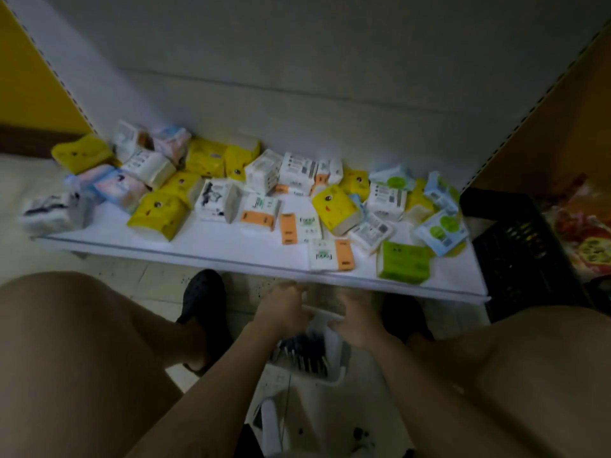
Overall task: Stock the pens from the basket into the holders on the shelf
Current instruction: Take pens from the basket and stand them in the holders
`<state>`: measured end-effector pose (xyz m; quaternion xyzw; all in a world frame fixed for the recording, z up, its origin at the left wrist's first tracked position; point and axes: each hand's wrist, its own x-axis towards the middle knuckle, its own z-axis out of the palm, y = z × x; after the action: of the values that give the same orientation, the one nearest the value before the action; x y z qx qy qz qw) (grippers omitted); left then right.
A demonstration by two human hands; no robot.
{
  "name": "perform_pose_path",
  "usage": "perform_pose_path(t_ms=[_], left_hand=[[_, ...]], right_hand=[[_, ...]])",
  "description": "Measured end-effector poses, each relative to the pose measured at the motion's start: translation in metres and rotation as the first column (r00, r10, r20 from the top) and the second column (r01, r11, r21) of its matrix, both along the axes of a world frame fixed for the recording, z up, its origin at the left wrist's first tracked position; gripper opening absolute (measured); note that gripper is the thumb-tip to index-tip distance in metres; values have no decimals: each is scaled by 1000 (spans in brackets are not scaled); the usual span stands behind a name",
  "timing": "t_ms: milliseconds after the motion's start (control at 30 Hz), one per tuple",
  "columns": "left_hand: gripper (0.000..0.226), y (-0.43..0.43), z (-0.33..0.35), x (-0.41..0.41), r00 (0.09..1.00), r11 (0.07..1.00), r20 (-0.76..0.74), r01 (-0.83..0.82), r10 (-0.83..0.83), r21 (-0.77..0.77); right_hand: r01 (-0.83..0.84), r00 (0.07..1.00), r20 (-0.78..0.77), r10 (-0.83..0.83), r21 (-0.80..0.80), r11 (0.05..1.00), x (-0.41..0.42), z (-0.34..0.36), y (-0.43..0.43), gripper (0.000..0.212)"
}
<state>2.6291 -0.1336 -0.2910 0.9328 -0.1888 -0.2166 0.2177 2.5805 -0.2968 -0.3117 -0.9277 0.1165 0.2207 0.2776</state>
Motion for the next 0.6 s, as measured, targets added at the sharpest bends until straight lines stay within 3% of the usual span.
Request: perform_pose_path(t_ms=[67,200,433,600], left_hand=[[39,3,-22,-5,998,999,-66,25,-22,39],[39,14,-65,0,974,997,-224,-17,35,82],[24,19,-144,-13,899,990,-420,-87,126,111],[23,2,-197,-20,821,984,-542,-149,179,99]], right_hand=[[11,998,-59,-9,29,1000,-5,-20,4,48],[42,991,-131,-24,135,990,-5,-50,9,52],[-13,946,-321,48,110,994,4,-90,-9,38],[18,933,-359,33,137,990,9,-117,-8,33]])
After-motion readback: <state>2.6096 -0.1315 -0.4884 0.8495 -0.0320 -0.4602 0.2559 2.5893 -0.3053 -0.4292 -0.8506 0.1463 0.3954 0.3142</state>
